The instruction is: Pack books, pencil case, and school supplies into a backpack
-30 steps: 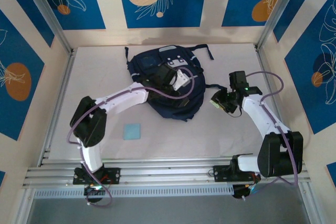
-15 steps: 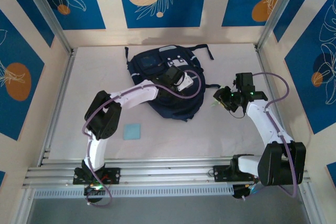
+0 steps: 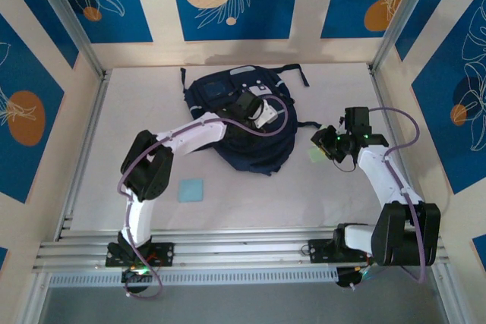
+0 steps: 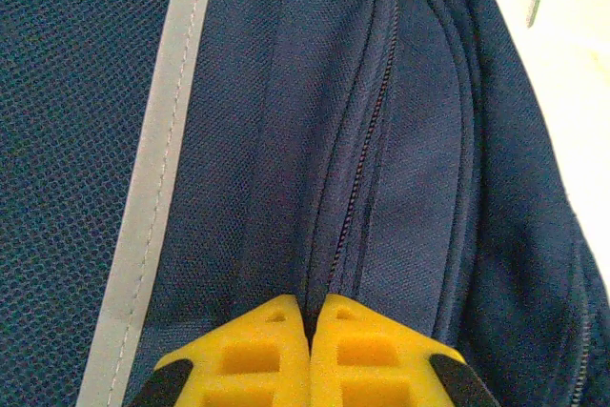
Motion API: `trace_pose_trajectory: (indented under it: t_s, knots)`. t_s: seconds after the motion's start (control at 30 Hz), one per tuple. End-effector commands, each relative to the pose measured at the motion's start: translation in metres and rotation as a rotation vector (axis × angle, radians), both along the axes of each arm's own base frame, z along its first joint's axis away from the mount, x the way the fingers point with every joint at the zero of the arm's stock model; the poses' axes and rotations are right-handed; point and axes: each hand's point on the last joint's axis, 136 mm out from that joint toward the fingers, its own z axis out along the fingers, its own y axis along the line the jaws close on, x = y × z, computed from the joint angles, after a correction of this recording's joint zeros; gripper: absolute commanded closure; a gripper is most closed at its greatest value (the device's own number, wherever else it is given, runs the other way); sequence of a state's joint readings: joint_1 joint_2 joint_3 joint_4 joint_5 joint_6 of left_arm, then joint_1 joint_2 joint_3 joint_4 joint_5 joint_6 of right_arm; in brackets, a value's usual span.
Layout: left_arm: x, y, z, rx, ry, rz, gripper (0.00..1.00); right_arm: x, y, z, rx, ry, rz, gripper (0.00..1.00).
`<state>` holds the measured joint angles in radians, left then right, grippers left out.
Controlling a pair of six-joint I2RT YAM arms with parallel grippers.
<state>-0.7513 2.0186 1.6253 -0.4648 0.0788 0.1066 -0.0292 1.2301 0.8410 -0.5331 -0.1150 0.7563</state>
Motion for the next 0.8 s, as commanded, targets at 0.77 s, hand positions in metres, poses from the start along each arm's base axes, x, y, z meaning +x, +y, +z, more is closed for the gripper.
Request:
trace_pose_trajectory:
  t_s: [0.77]
  knots:
    - [0.026,0.014,0.116,-0.454,0.086,0.191,1.0,0.079,0.164,0.013,0.209,-0.055,0.316,0.65]
